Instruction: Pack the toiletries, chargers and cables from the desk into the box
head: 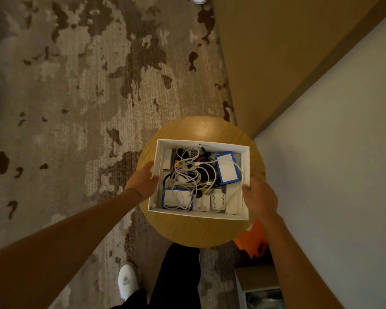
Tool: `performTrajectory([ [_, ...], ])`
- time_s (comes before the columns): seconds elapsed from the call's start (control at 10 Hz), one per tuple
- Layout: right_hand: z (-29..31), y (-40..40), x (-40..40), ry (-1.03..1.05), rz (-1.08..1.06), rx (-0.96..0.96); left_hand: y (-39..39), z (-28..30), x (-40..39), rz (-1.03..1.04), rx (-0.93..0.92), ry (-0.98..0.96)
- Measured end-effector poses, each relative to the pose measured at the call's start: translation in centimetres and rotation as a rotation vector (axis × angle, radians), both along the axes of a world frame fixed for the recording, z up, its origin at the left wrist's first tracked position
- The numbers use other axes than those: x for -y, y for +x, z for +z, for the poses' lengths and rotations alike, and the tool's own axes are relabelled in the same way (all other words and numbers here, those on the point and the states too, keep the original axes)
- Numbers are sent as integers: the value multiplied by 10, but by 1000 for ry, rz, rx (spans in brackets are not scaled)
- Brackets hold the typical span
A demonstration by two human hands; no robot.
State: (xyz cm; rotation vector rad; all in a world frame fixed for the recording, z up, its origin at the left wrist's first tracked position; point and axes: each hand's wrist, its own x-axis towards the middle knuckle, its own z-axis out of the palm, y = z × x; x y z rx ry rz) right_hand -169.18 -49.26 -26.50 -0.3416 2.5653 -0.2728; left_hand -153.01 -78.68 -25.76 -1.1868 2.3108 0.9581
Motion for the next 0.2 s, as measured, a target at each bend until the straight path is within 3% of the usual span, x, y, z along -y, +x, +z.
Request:
performTrajectory([
  [0.1, 35, -4, -1, -5, -7, 77, 1, 41, 1, 74, -62, 60],
  [0.2, 89, -4, 3, -340, -236, -25, 2, 96, -7, 168, -342, 102],
])
